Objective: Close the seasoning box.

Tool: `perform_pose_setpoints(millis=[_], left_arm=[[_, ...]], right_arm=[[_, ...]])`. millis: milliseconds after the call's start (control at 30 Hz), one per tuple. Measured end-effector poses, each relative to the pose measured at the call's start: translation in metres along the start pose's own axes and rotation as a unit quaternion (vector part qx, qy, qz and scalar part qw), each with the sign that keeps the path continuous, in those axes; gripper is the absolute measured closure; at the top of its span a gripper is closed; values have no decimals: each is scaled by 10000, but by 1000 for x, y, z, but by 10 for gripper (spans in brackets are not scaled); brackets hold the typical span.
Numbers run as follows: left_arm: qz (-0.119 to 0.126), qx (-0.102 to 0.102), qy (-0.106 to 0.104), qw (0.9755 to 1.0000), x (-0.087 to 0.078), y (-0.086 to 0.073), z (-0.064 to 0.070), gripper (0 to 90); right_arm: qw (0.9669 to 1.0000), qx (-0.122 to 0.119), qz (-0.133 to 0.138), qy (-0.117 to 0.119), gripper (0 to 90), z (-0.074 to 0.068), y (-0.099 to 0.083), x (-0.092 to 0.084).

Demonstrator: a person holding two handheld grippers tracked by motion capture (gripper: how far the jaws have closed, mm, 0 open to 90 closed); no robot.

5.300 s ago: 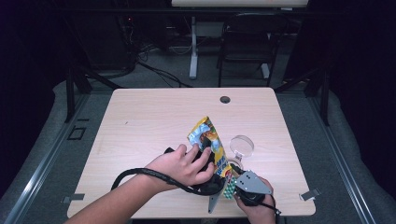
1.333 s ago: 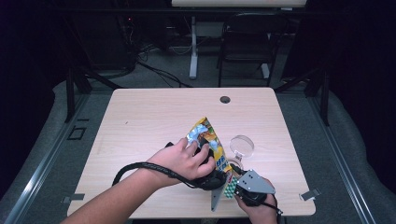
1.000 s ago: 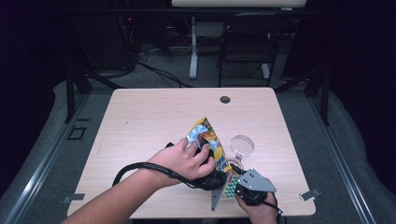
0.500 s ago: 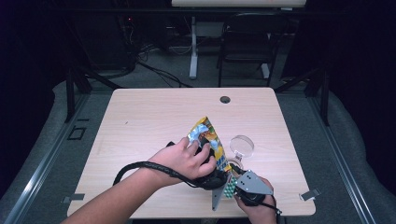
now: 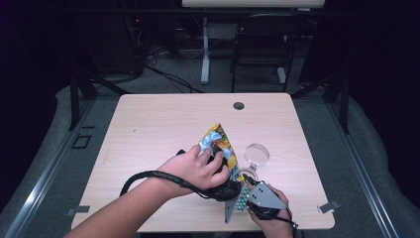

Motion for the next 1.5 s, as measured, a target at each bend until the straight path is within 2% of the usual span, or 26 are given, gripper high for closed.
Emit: perform_pose_setpoints(millis=[633,1133,1500], left_arm=[[-1,1,-73,10000,1,2,-2,857],[15,15,-123,9999,2,3,-3,856],[15,37,-102,9999,2,4,-2,855]], right_arm=[[9999,96,27,102,706,-1,-1,1],[9993,317,44,211,706,0,-3,0],[9991,334,36,242,706,0,-2,0]])
Point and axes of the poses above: each handheld gripper's, and its own axes: x roughly forward along the jaws, y roughly out of its top, z roughly to its right, the point moved 5 cm from there along x, roughly forward along the jaws, and after that the axes turned 15 degrees about -x, right-handed, at the moved point
